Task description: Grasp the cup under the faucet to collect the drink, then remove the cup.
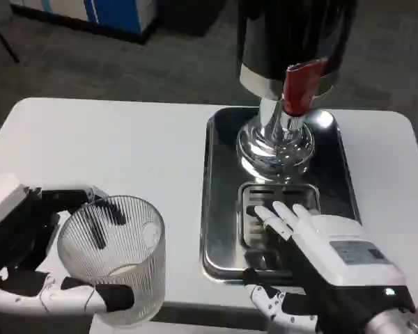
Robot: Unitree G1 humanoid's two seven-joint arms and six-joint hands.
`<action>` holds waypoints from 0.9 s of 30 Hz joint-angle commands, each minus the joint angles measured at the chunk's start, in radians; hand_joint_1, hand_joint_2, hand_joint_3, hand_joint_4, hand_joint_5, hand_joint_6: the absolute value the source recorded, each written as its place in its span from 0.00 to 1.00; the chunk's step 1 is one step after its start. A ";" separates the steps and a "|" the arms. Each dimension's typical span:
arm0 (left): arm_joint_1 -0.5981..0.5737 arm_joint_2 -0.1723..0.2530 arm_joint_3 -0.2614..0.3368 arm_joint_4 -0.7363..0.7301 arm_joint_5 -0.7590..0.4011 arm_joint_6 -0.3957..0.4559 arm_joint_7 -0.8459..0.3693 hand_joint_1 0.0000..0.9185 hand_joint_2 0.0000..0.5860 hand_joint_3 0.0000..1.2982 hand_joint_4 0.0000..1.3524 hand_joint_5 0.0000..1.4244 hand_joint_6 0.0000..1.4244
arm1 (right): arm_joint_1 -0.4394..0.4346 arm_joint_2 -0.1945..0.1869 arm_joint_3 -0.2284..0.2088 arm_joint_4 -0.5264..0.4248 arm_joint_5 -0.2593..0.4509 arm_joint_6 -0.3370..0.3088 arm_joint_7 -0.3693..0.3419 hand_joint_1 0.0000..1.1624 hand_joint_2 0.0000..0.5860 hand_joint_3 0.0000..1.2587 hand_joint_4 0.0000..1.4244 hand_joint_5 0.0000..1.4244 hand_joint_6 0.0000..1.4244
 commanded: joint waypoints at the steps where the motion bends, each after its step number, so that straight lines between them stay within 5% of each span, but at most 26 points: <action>1: -0.001 0.000 0.001 -0.021 -0.015 0.004 0.002 0.52 0.08 0.75 0.83 0.93 1.00 | 0.002 0.003 -0.008 -0.014 0.010 0.004 0.010 0.33 0.84 0.05 0.00 0.00 0.03; 27: -0.017 -0.012 -0.015 -0.015 0.000 0.017 0.016 0.52 0.08 0.75 0.83 0.93 1.00 | 0.007 -0.007 -0.039 -0.020 0.032 0.015 0.009 0.33 0.84 0.05 0.00 0.00 0.03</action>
